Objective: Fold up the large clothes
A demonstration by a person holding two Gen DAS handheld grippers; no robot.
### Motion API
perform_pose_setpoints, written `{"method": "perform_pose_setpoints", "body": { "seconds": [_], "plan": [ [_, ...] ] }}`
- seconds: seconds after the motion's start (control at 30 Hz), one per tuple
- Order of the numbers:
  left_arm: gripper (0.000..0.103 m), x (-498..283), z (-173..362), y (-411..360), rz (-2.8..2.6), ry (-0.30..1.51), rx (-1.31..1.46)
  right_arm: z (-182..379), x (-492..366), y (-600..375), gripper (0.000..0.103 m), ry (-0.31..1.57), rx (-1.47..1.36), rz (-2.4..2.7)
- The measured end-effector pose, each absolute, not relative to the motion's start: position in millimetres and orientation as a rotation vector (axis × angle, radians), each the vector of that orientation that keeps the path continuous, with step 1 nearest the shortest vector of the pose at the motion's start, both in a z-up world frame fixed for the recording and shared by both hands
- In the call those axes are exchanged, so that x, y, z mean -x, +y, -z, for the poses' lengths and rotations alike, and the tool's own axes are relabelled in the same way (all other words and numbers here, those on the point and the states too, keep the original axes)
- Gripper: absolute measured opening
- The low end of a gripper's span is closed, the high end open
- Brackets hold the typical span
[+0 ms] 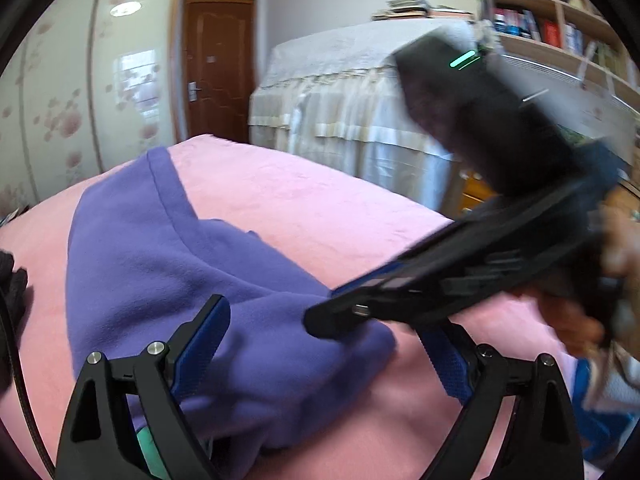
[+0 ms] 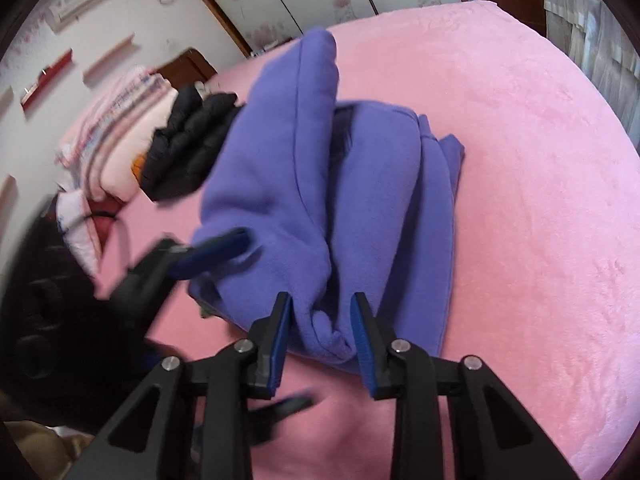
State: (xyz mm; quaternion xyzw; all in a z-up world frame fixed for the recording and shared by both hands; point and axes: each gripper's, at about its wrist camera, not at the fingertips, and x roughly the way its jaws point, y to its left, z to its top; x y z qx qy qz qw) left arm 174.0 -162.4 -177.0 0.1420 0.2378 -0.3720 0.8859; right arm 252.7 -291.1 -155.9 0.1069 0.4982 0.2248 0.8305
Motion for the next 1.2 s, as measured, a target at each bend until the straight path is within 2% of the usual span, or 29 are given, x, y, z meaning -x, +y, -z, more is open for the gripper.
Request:
{"method": "perform_pose_setpoints", "body": {
  "seconds": [0.1,0.2,0.27,0.4,0.47,0.57,0.63,0.7,0.9,0.93,0.97,1.0,1.2],
  "plan": [
    [0.092,-157.5,156.0,-139.3,0.822,0.471,-0.288,162.3,-257.4,-290.9,0.029,1.078,-0.223,-0.464],
    [0.102,-160.5,137.9,-106.7,0.79,0.443,-0.242,165.5,-259.4,-291.7,0.029,1.083,-0.233,-0.465],
    [0.102,-179.2,134.1,-80.7,0.679,0.443,-0.204,166.0,-259.3,-292.8,0.029,1.083,-0.237,-0.464],
    [0.101,-255.0,154.4,-37.0,0.351,0.592,-0.079,165.0,-260.2,-291.1,0.029,1.084,-0.237,-0.463],
    [0.095,-285.8,170.8,-20.9,0.304,0.698,0.015,164.1,-260.5,-289.1,0.029,1.086,-0.232,-0.463],
    [0.095,-303.7,190.6,-12.6,0.304,0.77,0.12,158.9,-261.5,-286.4,0.029,1.081,-0.216,-0.457],
    [0.095,-299.4,193.2,-19.7,0.294,0.749,0.101,151.4,-262.9,-283.1,0.029,1.062,-0.213,-0.465],
    [0.095,-291.3,195.4,-27.4,0.297,0.742,0.067,145.7,-264.7,-280.3,0.034,1.046,-0.215,-0.485],
    [0.094,-308.3,192.9,-46.3,0.353,0.802,0.068,157.7,-284.4,-265.9,0.034,1.092,-0.184,-0.464],
    [0.094,-307.4,188.8,-48.6,0.354,0.802,0.054,159.6,-285.3,-263.3,0.031,1.095,-0.174,-0.467],
    [0.094,-307.9,186.2,-52.0,0.355,0.8,0.036,159.2,-282.8,-260.6,0.013,1.082,-0.144,-0.459],
    [0.094,-307.0,183.6,-56.3,0.361,0.799,0.016,157.3,-280.4,-258.8,0.009,1.073,-0.116,-0.45],
    [0.096,-303.2,179.8,-93.9,0.406,0.816,-0.108,135.0,-238.4,-268.2,0.008,0.978,-0.021,-0.321]
  ]
}}
